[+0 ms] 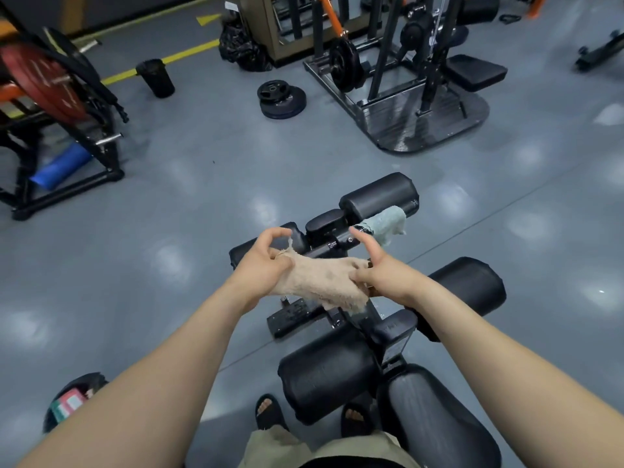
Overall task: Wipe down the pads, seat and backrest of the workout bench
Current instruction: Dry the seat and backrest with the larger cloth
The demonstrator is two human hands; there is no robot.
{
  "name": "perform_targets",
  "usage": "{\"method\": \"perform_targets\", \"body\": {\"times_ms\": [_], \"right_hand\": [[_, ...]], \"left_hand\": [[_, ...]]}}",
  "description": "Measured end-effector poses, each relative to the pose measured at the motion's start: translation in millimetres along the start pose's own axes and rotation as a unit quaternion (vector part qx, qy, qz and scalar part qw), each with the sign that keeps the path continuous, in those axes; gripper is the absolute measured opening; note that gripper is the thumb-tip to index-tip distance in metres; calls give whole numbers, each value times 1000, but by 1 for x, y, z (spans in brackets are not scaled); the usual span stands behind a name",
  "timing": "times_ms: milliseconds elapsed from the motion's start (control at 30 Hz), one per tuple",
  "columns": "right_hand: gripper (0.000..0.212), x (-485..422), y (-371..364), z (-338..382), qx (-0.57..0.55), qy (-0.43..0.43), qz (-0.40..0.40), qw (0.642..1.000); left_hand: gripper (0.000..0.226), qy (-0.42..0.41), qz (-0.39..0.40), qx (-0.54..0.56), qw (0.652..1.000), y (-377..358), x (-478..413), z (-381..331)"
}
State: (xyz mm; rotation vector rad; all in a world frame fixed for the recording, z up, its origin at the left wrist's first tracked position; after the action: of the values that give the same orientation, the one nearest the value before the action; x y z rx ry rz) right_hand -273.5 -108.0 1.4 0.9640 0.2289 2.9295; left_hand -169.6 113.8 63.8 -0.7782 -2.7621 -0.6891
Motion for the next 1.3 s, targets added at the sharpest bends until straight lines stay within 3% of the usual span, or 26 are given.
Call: {"method": "perform_targets", "body": {"times_ms": [67, 200, 300, 400, 500, 667, 800, 967, 1033, 1133, 1233, 1300], "right_hand": [[71, -5, 3, 4, -35, 10, -45, 998], [25, -9, 14, 9, -73, 11, -145, 987], [11, -3, 21, 16, -38, 55, -125, 990], [23, 4, 20, 20, 41, 82, -58, 994], [17, 5, 16, 22, 208, 123, -79, 967], [20, -6, 1, 10, 224, 116, -105, 962], [23, -19, -29, 6, 142, 63, -5, 988], [16, -42, -66, 3, -48, 11, 23, 999], [15, -53, -73, -2, -129, -28, 20, 991], [17, -64, -70, -17, -115, -81, -38, 989], [12, -69, -62, -32, -74, -99, -47, 991], [11, -70, -42, -33, 25, -74, -87, 993]], "left_hand": [[33, -12, -3, -8, 1000, 2, -2, 3], [31, -7, 8, -11, 1000, 2, -5, 8], [35, -28, 45, -74, 996, 0, -8, 5], [40, -80, 59, -192, 976, -6, -7, -8], [23, -117, 47, -263, 956, -7, -11, -14], [18, -64, -21, -183, 981, 5, -16, -2], [14, 2, -55, -77, 995, 16, -23, -2], [16, -49, -87, -127, 987, 24, -59, -21], [30, -48, -88, -156, 983, 24, -75, -22], [34, -55, -52, -256, 964, 9, -89, -14], [31, -52, 46, -311, 948, -21, -85, 6], [39, -51, 105, -348, 930, -38, -81, 20]]}}
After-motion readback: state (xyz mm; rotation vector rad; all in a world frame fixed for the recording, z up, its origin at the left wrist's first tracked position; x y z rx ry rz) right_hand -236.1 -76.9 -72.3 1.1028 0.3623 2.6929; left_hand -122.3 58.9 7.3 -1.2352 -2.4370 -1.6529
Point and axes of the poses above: each hand's wrist, its own x-axis away from the middle knuckle, its own y-axis out of the back of the hand, z = x × y, the point moved 4 cm from there along -x, towards the middle knuckle, and after that the axes turned 8 degrees about -y, right-handed, at the moved point
